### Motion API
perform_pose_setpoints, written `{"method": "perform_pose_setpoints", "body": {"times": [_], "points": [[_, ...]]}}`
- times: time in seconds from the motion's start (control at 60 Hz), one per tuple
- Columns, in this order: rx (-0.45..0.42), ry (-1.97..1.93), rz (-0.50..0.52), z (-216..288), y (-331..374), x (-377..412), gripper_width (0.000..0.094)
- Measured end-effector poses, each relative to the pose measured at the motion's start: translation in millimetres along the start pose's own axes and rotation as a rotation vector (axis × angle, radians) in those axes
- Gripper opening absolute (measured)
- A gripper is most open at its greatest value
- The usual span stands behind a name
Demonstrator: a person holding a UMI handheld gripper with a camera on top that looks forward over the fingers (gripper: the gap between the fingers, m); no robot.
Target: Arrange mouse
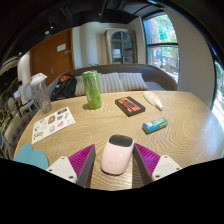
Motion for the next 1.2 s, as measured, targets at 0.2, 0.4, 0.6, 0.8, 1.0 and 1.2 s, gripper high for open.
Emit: {"method": "perform_pose_setpoints", "body": {"times": [0.2,0.4,0.6,0.8,1.0,1.2], "points": [[0.013,-0.011,-0.062,13,-14,-12,0.054],[-0.059,0.026,-0.112,15,31,5,0.0397],[-0.273,0.107,0.012,32,140,142,0.0382],[-0.192,0.157,0.163,-30,129,265,0.0383],[-0.068,0.182,0.15,-82,88,283,0.0383],[0.01,0.139,0.137,-106,65,269,0.0431]]}}
Point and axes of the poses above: the point between the fingertips, and its own axes, seen from behind it with the camera up: x to the left, z up, y backward, against the way the camera looks, the point moved 1 cm from there along y, backward, against the way the camera looks, and after that the axes turned 15 degrees about x, right-handed, at the moved point
